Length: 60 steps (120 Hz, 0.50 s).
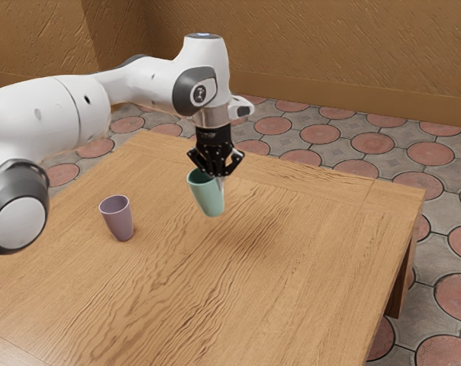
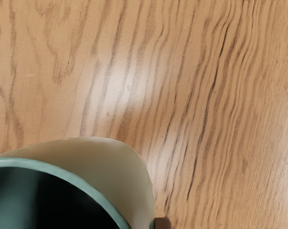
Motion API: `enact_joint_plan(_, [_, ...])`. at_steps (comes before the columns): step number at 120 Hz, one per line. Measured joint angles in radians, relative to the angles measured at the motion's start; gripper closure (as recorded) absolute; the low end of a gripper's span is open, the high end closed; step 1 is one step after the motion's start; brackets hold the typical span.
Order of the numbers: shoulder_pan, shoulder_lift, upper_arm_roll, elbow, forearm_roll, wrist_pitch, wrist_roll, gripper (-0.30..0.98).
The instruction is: Place the right cup onto the left cup
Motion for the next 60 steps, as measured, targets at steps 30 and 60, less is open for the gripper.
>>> enact_joint_plan(30, [0.024, -0.122, 0.0, -0.099, 0.006, -0.007, 0.0, 0.79])
enact_joint_plan(60, [0.092, -0.216, -0.013, -0.19, 0.029, -0.008, 0.002, 0.79])
